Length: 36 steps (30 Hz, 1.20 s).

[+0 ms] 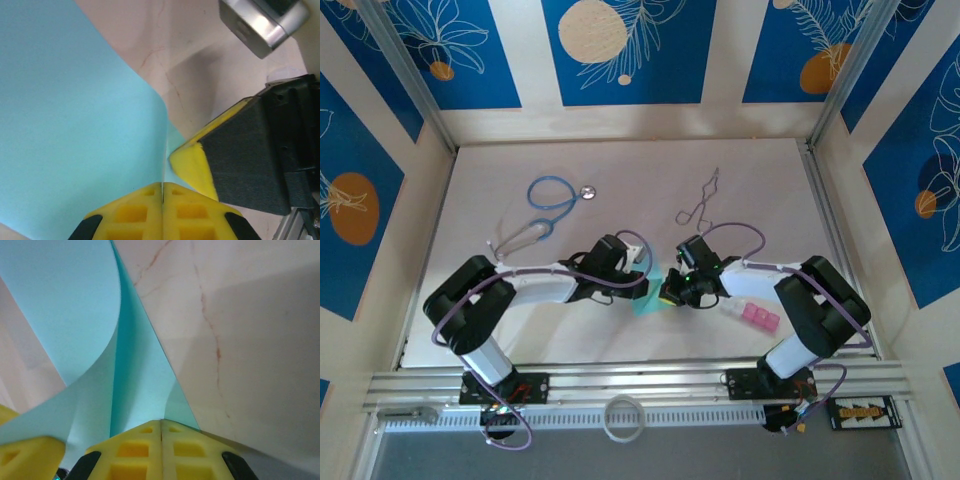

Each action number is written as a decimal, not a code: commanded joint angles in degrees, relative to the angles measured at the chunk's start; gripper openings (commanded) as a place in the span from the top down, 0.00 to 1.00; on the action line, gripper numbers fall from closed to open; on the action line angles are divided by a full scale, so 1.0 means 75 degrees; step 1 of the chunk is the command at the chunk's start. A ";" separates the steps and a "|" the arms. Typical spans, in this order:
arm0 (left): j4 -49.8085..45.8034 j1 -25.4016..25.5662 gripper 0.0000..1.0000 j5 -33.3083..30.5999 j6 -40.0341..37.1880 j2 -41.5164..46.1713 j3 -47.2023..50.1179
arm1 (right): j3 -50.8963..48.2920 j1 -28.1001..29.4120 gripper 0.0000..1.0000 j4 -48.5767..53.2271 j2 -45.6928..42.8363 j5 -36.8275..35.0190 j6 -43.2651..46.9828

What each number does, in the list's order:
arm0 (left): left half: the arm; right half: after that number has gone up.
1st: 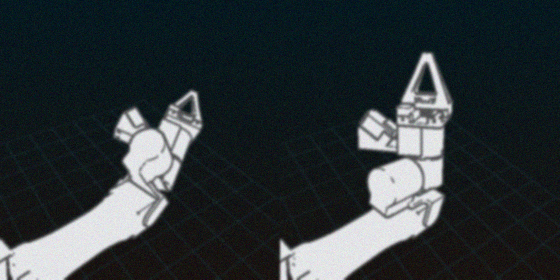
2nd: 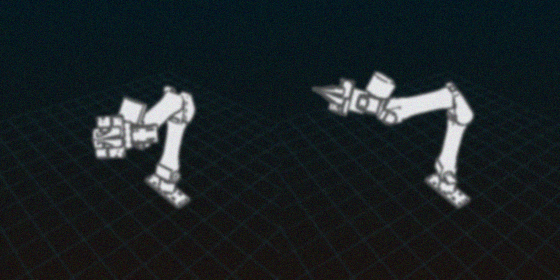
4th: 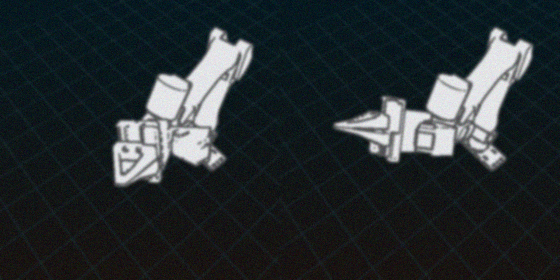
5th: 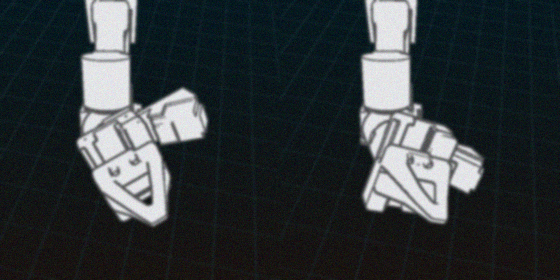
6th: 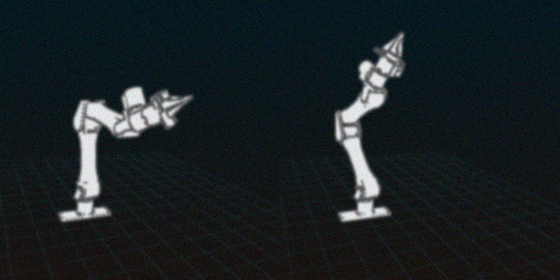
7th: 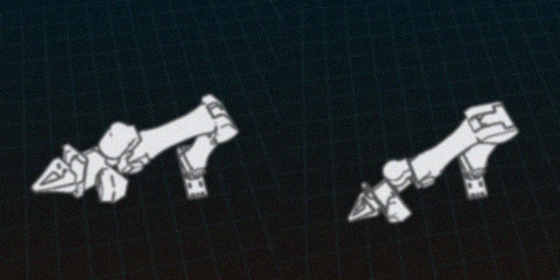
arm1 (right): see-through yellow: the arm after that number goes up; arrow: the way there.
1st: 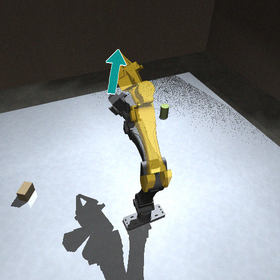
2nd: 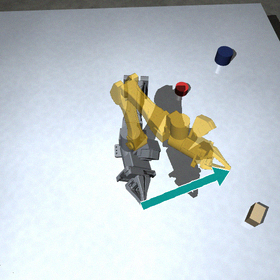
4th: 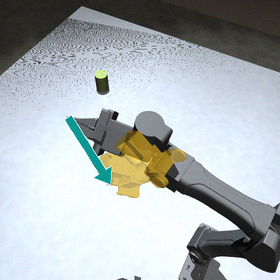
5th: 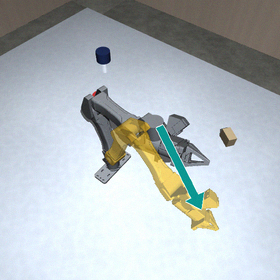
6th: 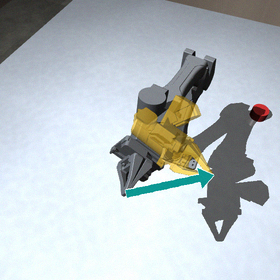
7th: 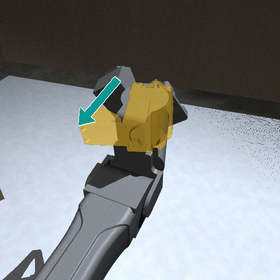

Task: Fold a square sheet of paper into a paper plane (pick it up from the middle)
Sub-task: Fold the triangle a second time at the center of the table.

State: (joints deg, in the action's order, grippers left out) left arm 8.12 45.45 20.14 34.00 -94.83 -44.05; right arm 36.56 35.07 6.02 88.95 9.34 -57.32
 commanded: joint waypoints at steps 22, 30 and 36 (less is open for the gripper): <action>-0.0895 -0.0250 1.00 -0.0818 -0.1230 -0.0139 -0.0150 | 0.0244 0.0151 1.00 0.0797 0.0392 -0.0276 0.0122; -0.1077 -0.0251 1.00 -0.1103 -0.1540 -0.0211 -0.0300 | 0.0263 0.0182 1.00 0.0793 0.0480 -0.0238 0.0108; -0.1176 -0.0262 1.00 -0.1207 -0.1691 -0.0259 -0.0361 | 0.0291 0.0180 1.00 0.0790 0.0512 -0.0215 0.0127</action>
State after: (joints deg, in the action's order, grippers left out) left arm 0.95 44.07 12.29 23.31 -96.14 -45.50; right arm 39.05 35.90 8.36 90.65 9.32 -56.88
